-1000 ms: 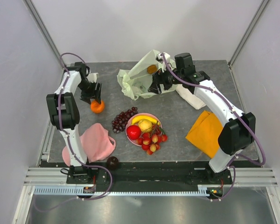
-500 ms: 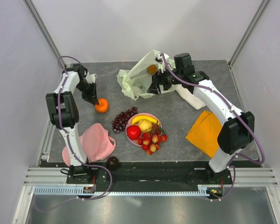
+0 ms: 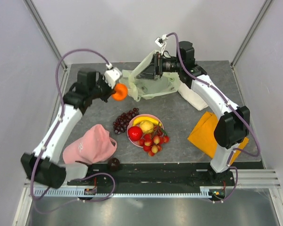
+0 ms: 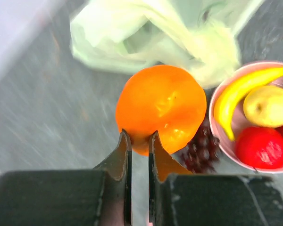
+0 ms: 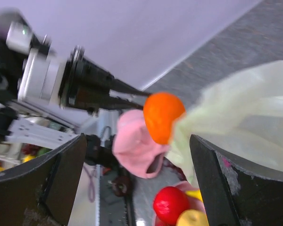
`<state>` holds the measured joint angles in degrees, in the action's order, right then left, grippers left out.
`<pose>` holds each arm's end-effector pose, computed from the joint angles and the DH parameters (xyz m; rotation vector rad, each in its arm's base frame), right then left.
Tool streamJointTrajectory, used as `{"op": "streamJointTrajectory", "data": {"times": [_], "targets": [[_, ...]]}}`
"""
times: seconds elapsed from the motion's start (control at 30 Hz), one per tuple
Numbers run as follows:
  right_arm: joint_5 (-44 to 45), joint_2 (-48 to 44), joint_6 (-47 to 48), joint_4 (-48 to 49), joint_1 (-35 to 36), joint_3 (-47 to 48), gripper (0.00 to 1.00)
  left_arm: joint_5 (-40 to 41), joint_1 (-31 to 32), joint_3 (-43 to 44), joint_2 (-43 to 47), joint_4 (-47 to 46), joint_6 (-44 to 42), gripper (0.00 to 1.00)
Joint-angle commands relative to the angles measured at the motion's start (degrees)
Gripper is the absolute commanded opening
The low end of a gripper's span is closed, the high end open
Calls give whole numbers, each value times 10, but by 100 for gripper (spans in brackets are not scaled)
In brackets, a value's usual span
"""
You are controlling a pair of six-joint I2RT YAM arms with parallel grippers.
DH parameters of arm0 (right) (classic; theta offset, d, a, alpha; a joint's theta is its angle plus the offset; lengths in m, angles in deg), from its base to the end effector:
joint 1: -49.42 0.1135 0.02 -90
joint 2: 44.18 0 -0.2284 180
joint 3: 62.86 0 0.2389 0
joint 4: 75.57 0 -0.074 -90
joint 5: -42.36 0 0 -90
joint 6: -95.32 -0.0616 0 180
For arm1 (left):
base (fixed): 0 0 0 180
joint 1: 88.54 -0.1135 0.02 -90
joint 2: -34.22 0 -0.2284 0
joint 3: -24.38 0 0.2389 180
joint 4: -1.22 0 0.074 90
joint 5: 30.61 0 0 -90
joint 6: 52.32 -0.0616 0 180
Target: Take the fake fruits out of the plastic bag
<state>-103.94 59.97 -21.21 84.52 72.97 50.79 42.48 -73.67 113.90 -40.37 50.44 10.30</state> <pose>0.3626 0.2139 0.3549 -0.7335 1.7679 1.4639 0.2853 -0.0943 0.3203 0.9279 1.9353 -0.1930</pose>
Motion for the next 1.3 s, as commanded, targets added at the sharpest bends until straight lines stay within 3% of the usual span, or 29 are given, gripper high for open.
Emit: {"op": "streamJointTrajectory", "data": {"times": [0.0, 0.03, 0.1, 0.27, 0.6, 0.7, 0.93, 1.27], "targets": [[-86, 38, -304, 267, -9, -12, 98, 110, 56, -189, 137, -264, -155, 2], [-91, 45, -328, 291, -10, -18, 98, 115, 68, -223, 164, -371, -181, 1], [-100, 56, -337, 272, -12, -10, 98, 130, 101, -283, 209, -429, -259, 2], [-130, 61, -348, 258, -8, -10, 98, 144, 132, -334, 246, -527, -347, 2], [-175, 47, -411, 311, 9, -48, 98, 118, 190, -375, 253, -624, -481, 1], [-173, 44, -439, 363, 8, -52, 98, 118, 201, -361, 236, -624, -486, 2], [-163, 45, -444, 366, 9, -54, 98, 104, 220, -358, 217, -639, -499, 2], [-173, 61, -414, 314, 21, -37, 98, 93, 241, -361, 194, -670, -523, 2]]}}
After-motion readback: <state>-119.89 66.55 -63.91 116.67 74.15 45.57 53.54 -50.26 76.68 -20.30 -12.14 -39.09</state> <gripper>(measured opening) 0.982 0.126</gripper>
